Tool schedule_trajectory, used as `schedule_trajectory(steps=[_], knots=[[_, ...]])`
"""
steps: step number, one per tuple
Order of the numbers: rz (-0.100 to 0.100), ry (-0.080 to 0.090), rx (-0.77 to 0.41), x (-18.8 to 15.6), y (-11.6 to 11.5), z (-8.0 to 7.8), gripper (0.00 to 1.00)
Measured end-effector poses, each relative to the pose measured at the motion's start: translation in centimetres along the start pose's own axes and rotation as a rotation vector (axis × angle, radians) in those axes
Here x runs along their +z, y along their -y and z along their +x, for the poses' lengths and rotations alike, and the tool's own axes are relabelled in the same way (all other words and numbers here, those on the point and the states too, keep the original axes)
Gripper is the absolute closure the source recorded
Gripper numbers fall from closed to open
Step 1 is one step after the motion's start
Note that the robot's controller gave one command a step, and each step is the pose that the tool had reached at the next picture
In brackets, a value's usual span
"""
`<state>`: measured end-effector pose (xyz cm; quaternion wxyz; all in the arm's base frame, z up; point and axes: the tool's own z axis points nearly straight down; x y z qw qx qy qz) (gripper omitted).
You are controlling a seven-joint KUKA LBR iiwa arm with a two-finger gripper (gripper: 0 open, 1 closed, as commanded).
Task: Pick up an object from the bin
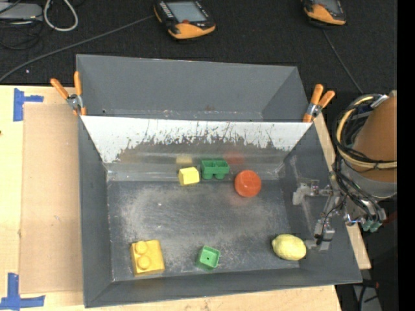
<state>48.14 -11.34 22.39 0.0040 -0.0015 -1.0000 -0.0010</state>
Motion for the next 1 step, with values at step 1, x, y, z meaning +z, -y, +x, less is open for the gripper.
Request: schedule_trajectory(steps=[1], knots=[[0.001, 0.006, -0.005, -0.25, -0.06, -0.16, 0.0]])
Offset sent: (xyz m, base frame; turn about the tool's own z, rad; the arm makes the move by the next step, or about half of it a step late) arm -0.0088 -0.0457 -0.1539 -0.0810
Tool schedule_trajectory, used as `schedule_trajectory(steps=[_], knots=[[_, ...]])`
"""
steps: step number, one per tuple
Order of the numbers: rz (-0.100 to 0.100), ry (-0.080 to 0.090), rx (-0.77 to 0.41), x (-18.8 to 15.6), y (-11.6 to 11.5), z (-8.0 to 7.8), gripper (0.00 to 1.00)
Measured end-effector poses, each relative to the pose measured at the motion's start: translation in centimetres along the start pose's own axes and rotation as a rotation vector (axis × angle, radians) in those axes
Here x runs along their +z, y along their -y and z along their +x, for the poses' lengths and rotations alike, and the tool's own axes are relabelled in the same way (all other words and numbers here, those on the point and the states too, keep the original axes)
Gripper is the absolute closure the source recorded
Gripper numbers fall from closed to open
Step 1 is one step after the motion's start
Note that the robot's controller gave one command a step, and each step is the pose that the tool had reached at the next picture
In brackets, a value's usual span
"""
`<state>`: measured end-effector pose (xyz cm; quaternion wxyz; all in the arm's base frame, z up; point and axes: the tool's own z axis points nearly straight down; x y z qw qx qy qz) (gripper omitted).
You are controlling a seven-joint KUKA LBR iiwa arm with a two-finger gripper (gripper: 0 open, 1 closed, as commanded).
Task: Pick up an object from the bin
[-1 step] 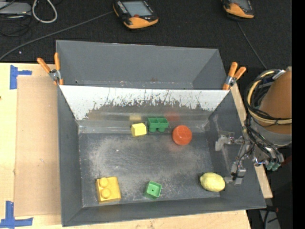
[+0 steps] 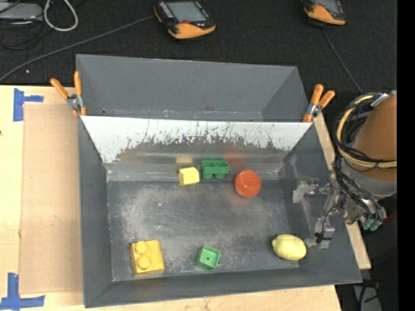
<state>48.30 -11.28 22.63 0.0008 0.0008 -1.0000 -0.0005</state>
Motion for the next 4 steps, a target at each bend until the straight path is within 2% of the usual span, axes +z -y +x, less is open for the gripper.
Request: schedule_trajectory(steps=[1, 2, 3, 4], knots=[[0.001, 0.002, -0.063, 13.0, 3.9, 0.7, 0.0], [0.001, 0.005, -0.129, 10.1, 4.0, 1.1, 0.0], [-0.001, 0.002, -0.048, 12.4, 3.8, 1.3, 0.0], [0.001, 0.013, -0.016, 15.6, 4.4, 0.5, 0.0]])
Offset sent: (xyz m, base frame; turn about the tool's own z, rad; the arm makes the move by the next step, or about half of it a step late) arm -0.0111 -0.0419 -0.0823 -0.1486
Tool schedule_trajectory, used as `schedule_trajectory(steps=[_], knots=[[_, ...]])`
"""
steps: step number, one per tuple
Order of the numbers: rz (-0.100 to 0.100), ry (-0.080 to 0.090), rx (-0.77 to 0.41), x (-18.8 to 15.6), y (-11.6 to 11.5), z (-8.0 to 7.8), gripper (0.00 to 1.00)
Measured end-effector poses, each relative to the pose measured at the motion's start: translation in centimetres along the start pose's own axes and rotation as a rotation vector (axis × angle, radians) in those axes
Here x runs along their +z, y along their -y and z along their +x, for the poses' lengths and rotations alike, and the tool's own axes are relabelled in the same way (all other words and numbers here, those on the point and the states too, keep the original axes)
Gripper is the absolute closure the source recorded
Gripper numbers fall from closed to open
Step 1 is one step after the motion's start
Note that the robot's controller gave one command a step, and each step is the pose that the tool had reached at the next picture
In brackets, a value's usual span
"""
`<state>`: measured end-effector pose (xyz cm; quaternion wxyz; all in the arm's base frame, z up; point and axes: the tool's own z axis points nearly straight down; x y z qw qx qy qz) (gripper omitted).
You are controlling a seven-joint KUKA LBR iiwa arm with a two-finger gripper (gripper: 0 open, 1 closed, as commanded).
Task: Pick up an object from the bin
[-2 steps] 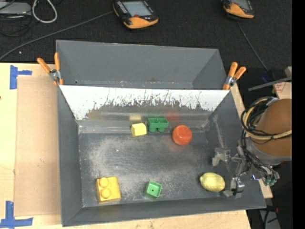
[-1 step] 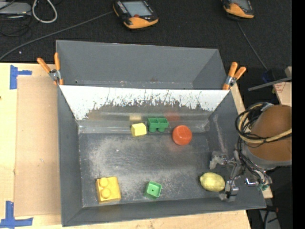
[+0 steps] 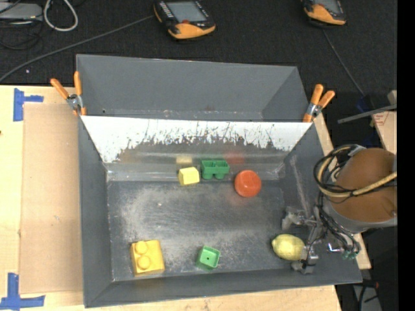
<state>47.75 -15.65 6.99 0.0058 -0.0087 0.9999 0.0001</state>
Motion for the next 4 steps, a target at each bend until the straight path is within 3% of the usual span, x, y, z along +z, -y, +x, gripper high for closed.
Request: schedule_trajectory(steps=[1, 2, 3, 4], knots=[[-0.003, -0.009, -0.085, 0.1, -0.8, 0.4, 1.0], [-0.003, -0.009, -0.087, 0.1, -0.8, 0.4, 1.0], [-0.007, -0.018, -0.088, -3.5, -0.9, 0.6, 1.0], [-0.006, -0.016, -0.088, -7.4, -1.0, 0.5, 1.0]])
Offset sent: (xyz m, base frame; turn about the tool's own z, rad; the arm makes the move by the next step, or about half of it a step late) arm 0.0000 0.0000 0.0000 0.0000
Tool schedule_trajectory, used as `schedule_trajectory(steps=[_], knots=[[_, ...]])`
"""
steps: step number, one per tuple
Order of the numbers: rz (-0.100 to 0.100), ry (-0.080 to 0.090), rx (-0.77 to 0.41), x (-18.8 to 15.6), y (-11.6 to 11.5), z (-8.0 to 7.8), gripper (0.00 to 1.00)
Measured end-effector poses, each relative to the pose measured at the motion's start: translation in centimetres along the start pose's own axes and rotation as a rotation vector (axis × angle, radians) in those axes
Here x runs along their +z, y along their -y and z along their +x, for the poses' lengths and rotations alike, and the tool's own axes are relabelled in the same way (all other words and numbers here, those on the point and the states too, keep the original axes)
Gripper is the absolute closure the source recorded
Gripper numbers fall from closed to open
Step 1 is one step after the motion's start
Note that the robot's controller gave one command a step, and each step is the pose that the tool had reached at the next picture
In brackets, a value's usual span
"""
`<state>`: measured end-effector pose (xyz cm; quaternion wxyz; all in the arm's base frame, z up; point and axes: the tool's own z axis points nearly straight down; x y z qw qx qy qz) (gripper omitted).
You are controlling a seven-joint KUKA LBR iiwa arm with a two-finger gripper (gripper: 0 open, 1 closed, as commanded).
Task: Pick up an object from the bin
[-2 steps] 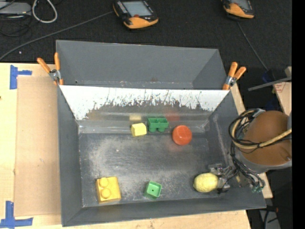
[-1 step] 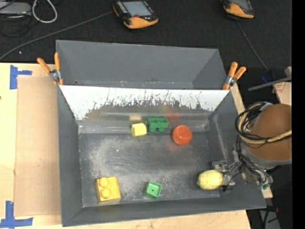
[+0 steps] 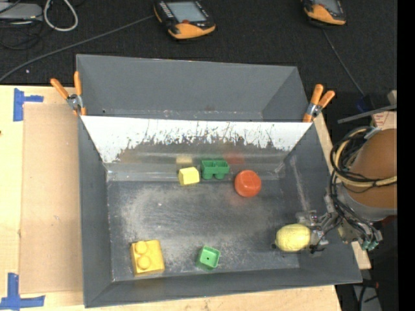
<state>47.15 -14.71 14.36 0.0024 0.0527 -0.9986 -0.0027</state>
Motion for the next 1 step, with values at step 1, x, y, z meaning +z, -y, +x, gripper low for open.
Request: schedule_trajectory(steps=[1], knots=[[-0.003, -0.005, 0.001, -4.13, -0.11, 0.08, 1.0]])
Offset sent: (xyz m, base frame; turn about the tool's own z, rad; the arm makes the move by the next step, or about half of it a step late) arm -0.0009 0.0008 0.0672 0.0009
